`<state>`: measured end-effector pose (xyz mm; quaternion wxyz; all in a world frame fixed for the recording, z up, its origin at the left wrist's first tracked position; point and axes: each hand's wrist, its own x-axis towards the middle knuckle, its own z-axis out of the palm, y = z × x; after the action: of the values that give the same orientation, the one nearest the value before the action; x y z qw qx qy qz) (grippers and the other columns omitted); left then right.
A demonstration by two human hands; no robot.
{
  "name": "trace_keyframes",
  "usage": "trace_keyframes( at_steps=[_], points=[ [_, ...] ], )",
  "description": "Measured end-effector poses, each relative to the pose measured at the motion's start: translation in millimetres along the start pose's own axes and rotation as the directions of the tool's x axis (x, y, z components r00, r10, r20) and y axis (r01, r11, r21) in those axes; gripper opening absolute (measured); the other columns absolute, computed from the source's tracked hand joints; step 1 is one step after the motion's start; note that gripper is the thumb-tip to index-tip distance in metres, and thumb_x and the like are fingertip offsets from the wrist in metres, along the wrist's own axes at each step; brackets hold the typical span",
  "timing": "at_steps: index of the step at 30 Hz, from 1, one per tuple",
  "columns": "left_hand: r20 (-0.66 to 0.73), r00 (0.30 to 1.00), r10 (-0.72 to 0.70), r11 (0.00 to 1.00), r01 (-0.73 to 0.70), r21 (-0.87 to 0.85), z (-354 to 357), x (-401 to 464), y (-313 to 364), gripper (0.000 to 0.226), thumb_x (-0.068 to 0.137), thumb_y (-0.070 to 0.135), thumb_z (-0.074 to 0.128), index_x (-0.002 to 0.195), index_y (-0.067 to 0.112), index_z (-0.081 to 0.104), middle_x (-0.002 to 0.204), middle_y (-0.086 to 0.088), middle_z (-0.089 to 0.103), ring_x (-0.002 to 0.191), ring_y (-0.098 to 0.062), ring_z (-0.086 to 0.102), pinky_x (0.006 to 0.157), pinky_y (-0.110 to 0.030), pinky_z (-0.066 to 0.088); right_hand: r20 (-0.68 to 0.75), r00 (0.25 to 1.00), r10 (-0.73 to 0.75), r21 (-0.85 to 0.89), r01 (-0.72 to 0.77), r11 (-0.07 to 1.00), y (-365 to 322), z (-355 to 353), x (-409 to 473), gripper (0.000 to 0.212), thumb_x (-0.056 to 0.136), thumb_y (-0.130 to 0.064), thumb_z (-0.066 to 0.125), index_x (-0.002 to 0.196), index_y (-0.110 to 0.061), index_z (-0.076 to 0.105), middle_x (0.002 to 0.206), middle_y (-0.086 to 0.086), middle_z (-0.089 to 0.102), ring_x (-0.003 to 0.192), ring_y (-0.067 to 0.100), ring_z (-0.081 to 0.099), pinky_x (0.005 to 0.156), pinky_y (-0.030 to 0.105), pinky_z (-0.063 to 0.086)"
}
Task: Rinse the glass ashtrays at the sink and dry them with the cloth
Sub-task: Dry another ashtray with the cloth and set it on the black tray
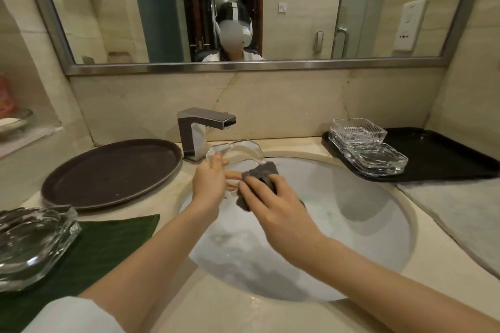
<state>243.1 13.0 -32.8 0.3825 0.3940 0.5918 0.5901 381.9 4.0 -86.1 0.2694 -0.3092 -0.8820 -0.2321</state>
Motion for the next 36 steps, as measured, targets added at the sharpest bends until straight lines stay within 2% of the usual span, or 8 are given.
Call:
trace_keyframes(
  at_steps=[4, 8, 12, 15, 21, 27, 32, 36],
  points=[
    [0.059, 0.998, -0.034, 0.998, 0.037, -0.052, -0.3, -7.0, 1.3, 0.028, 0.103, 0.029, 0.029, 0.105, 0.009, 0.049, 0.062, -0.002, 0.067, 0.046, -0.009, 0.062, 0.059, -0.029, 0.047, -0.082, 0.993, -0.081, -0.14, 0.069, 0.988, 37.3, -12.0, 2.7, 0.045, 0.086, 0.004, 0.025, 0.112, 0.009, 0.062, 0.112, 0.021, 0.064, 0.094, 0.033, 0.047, 0.076, 0.04, 0.042],
    [0.129, 0.992, -0.014, 0.995, 0.027, -0.099, 1.2, -6.9, 7.8, 0.022, 0.102, 0.022, 0.033, 0.103, 0.008, 0.05, 0.053, -0.001, 0.068, 0.042, -0.01, 0.061, 0.045, -0.021, 0.046, 0.016, 0.913, 0.407, 0.135, -0.405, 0.904, 59.0, -12.9, -6.8, 0.045, 0.076, 0.01, 0.057, 0.118, -0.002, 0.061, 0.111, 0.012, 0.065, 0.092, 0.035, 0.055, 0.077, 0.045, 0.051],
    [0.254, 0.967, -0.005, 0.992, 0.036, -0.117, 12.0, -12.9, 21.2, 0.012, 0.098, 0.016, 0.04, 0.094, 0.011, 0.05, 0.056, -0.003, 0.069, 0.039, -0.013, 0.059, 0.042, -0.017, 0.045, 0.277, 0.628, 0.728, 0.523, -0.734, 0.434, 69.9, -45.6, 3.8, 0.026, 0.087, -0.007, 0.044, 0.095, -0.017, 0.067, 0.089, 0.004, 0.063, 0.087, 0.022, 0.054, 0.076, 0.032, 0.042],
    [0.353, 0.934, -0.045, 0.995, 0.075, -0.073, 29.1, -17.7, 26.4, 0.011, 0.097, 0.017, 0.042, 0.098, 0.012, 0.052, 0.059, -0.004, 0.07, 0.045, -0.015, 0.061, 0.055, -0.025, 0.046, 0.569, 0.516, 0.641, 0.682, -0.731, -0.017, 80.6, -74.1, 13.1, 0.023, 0.085, -0.038, 0.052, 0.076, -0.018, 0.061, 0.081, 0.005, 0.061, 0.079, 0.023, 0.057, 0.076, 0.033, 0.04],
    [0.555, 0.829, -0.071, 0.966, 0.195, -0.167, 84.6, -25.8, 45.2, 0.024, 0.098, 0.011, 0.04, 0.119, 0.004, 0.049, 0.061, -0.006, 0.07, 0.07, -0.026, 0.067, 0.075, -0.039, 0.055, 0.484, 0.519, 0.704, 0.564, -0.801, 0.203, 122.4, -100.7, -1.1, 0.021, 0.08, -0.033, 0.067, 0.078, -0.012, 0.073, 0.095, 0.014, 0.07, 0.093, 0.029, 0.065, 0.07, 0.028, 0.043],
    [0.767, 0.634, -0.097, 0.96, 0.263, -0.097, 157.6, -19.3, 68.9, 0.016, 0.097, 0.015, 0.045, 0.095, 0.006, 0.059, 0.08, -0.011, 0.071, 0.059, -0.017, 0.065, 0.051, -0.02, 0.054, 0.327, 0.431, 0.841, 0.333, -0.885, 0.324, 196.8, -133.2, -26.3, 0.027, 0.084, -0.032, 0.06, 0.083, -0.008, 0.073, 0.075, 0.009, 0.064, 0.063, 0.017, 0.05, 0.055, 0.027, 0.036],
    [0.713, 0.688, -0.133, 0.99, 0.129, 0.06, 235.1, -3.4, 72.5, 0.012, 0.094, 0.013, 0.053, 0.085, 0.006, 0.058, 0.063, -0.002, 0.056, 0.051, -0.008, 0.053, 0.048, -0.015, 0.048, 0.311, 0.36, 0.879, 0.198, -0.93, 0.311, 267.7, -146.5, -52.8, 0.026, 0.087, -0.035, 0.057, 0.088, -0.012, 0.07, 0.085, 0.008, 0.063, 0.076, 0.021, 0.052, 0.062, 0.03, 0.038],
    [0.631, 0.773, -0.061, 0.986, -0.049, 0.156, 293.3, 12.7, 68.3, 0.046, 0.091, 0.015, 0.06, 0.131, -0.001, 0.043, 0.088, -0.009, 0.058, 0.062, -0.011, 0.057, 0.058, -0.021, 0.052, 0.362, 0.283, 0.888, 0.183, -0.956, 0.23, 317.0, -139.4, -68.5, 0.029, 0.086, -0.032, 0.059, 0.071, -0.008, 0.062, 0.073, 0.009, 0.054, 0.066, 0.02, 0.047, 0.058, 0.029, 0.034]
  ],
)
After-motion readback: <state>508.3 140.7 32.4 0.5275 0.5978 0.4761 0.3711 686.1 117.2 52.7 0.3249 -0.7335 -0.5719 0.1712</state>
